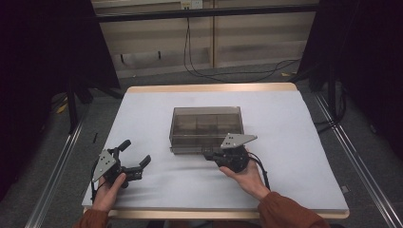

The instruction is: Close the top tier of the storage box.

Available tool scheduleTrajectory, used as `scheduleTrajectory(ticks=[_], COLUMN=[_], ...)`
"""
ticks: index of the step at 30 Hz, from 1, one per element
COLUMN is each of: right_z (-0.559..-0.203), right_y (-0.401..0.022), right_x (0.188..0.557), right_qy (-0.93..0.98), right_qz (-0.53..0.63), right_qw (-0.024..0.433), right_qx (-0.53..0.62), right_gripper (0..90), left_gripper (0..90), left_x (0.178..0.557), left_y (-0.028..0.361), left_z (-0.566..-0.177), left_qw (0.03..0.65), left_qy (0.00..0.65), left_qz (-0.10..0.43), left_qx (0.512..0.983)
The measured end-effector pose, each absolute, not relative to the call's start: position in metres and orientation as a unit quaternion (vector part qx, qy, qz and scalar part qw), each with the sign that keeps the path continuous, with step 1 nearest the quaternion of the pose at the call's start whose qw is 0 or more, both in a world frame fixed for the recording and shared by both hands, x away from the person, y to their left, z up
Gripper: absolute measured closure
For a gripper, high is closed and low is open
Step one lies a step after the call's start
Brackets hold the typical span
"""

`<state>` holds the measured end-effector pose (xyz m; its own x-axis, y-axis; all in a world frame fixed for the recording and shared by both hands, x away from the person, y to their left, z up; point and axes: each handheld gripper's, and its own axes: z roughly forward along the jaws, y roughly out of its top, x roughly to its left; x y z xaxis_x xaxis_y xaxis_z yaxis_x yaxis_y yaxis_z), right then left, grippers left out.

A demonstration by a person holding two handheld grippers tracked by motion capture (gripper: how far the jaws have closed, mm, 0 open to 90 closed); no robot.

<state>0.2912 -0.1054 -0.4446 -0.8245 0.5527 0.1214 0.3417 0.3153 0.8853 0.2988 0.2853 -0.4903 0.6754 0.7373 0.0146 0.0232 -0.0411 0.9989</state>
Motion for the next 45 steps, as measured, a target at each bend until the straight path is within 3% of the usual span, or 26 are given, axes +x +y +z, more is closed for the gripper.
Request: scheduleTrajectory(ticks=[45], right_z=[-0.446], right_y=[-0.105], right_x=[0.304], right_qy=[0.798], right_qz=[0.517], right_qw=[0.106], right_qx=[0.29], right_gripper=[90.0], left_gripper=[1.5], left_x=[0.299], left_y=[0.285], left_z=[-0.49], left_qw=[0.63], left_qy=[0.287], left_qz=[0.282], left_qx=[0.664])
